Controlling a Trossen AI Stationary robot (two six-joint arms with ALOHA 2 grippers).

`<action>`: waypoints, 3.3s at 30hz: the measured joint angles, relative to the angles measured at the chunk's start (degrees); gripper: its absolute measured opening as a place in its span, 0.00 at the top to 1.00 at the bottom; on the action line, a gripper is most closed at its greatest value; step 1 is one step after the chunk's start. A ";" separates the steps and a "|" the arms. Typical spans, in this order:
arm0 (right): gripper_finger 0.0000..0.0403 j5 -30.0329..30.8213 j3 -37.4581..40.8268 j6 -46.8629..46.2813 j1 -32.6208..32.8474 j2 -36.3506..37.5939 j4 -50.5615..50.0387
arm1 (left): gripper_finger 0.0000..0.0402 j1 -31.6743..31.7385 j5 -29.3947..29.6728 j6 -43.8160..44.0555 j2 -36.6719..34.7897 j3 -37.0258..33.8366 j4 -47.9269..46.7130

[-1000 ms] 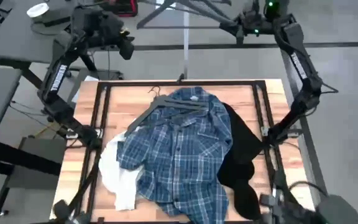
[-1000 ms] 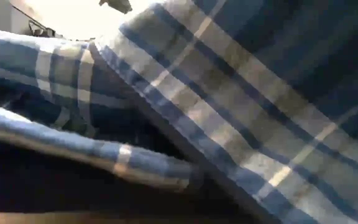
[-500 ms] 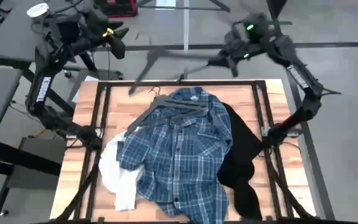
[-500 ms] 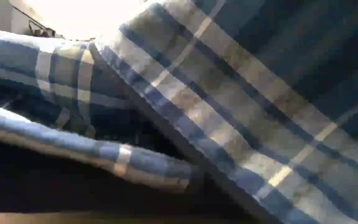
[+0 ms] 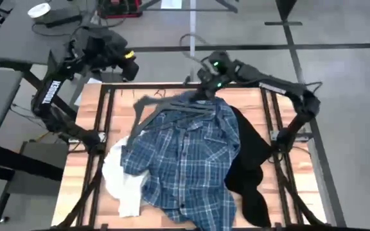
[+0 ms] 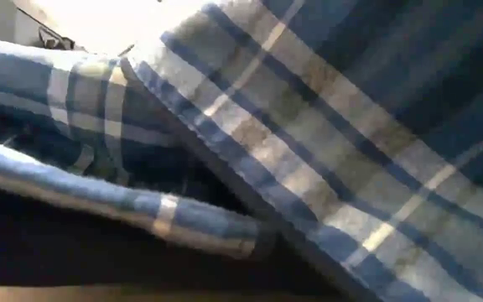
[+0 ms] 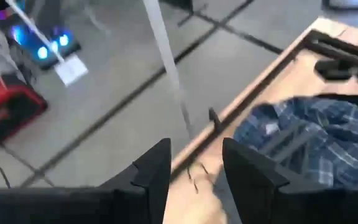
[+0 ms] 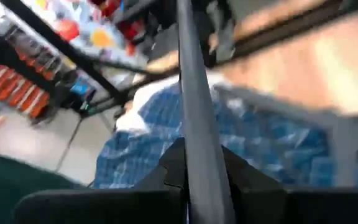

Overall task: Hang clothes
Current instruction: Unhang the hanger from the rack and put it on the table, then hang the blue long sleeve polo on the rack

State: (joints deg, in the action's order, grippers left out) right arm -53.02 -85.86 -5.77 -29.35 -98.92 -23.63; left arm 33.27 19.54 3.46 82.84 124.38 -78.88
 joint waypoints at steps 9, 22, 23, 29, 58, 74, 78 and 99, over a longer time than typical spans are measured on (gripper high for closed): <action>0.86 -1.28 -0.13 -12.79 6.23 -6.69 11.74 | 0.68 -0.10 6.63 9.23 0.36 0.02 -9.74; 0.51 0.14 -2.86 -30.97 8.80 -12.23 25.12 | 0.68 -0.60 -0.10 4.28 0.41 0.02 -10.66; 0.48 0.22 -2.86 -30.04 8.22 -11.32 24.42 | 0.68 -0.61 -0.33 3.66 0.41 0.02 -10.63; 0.38 0.46 -2.99 -22.10 3.34 -2.87 16.42 | 0.68 -0.56 -0.25 0.40 0.41 0.02 -9.10; 0.39 11.58 9.49 4.16 -14.68 11.24 -14.67 | 0.68 -3.15 -37.29 3.94 25.18 -26.47 29.13; 0.39 30.72 37.91 -13.71 -1.40 15.23 15.67 | 0.68 -5.61 -37.24 -5.06 41.89 -26.48 32.02; 0.39 31.93 39.31 -14.18 -0.50 15.22 16.74 | 0.68 -4.36 -36.44 -4.24 44.11 -26.45 31.70; 0.39 36.51 54.58 -13.51 1.69 15.88 7.40 | 0.68 3.11 -25.21 -9.48 43.33 -26.40 13.77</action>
State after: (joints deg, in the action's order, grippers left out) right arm -16.51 -31.28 -19.28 -27.66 -83.05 -16.23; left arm 36.39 -5.67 -6.03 126.17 97.97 -65.12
